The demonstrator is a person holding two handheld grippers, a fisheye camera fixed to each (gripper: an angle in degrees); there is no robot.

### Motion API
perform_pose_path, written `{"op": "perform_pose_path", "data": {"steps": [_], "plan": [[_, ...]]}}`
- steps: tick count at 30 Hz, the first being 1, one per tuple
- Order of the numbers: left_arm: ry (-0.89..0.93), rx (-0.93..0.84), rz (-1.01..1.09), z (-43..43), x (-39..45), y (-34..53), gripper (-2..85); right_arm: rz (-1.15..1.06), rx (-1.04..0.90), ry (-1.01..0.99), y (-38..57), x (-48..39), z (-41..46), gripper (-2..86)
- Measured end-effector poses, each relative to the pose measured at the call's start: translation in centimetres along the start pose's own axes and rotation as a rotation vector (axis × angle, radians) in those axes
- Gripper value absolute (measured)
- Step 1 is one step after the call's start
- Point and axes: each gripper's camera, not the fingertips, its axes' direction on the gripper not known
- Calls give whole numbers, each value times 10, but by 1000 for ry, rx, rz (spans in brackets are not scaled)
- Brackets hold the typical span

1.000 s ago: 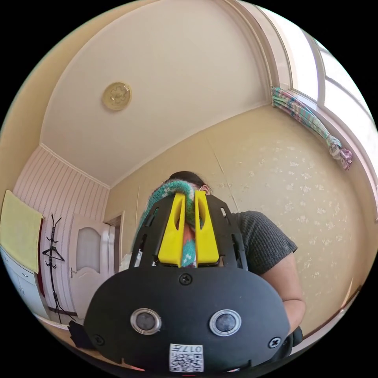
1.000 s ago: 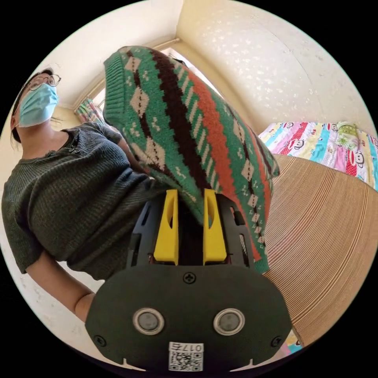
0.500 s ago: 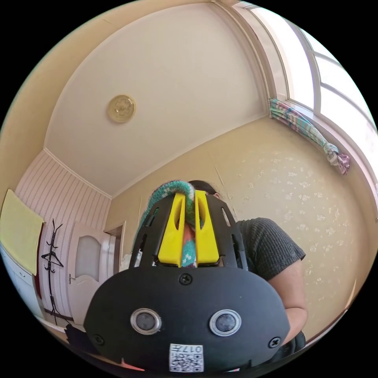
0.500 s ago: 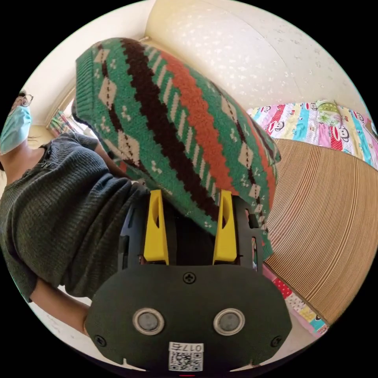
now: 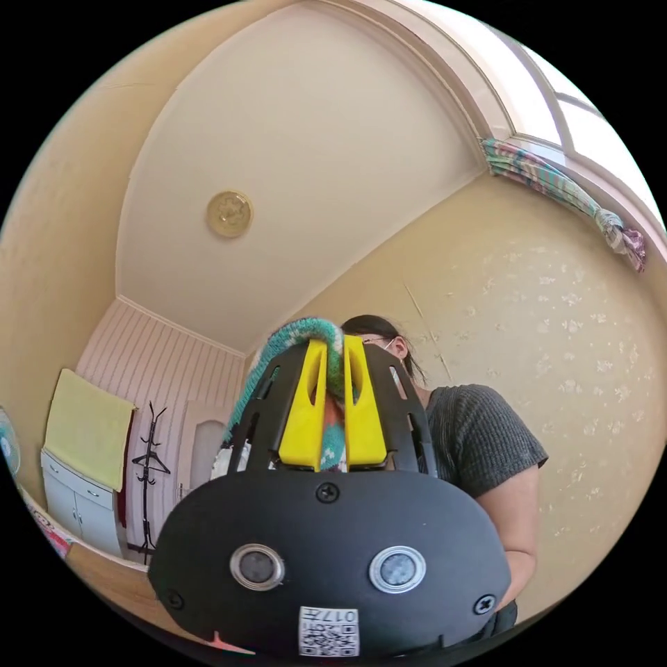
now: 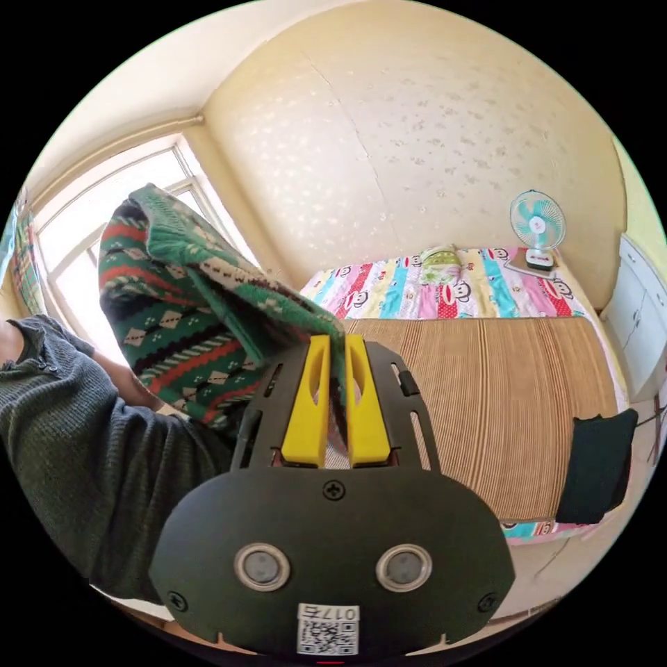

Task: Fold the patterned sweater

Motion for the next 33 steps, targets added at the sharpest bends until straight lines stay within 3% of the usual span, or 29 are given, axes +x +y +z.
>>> {"op": "perform_pose_path", "data": {"steps": [5,13,18,22,26,29,33], "plan": [[-180,-144,-110,1,-2,3,42,-35,161,401,-36,-48,-80,28],[-501,-545,-224,19,2,20,43,65,554,507,-39,-104,-235,30],[-914,-752,-339,52,-11,54,40,42,733,564,-26,-157,-297,29],[-1042,-725,-248,100,-2,68,41,30,873,672,-10,-194,-339,29],[-1309,-379,-148,141,38,62,43,-3,981,629,3,-198,-379,29],[-1419,-203,21,167,73,62,43,-43,992,580,-4,-193,-388,29],[-1604,-178,229,182,78,51,45,-98,913,563,-38,-167,-366,28]]}}
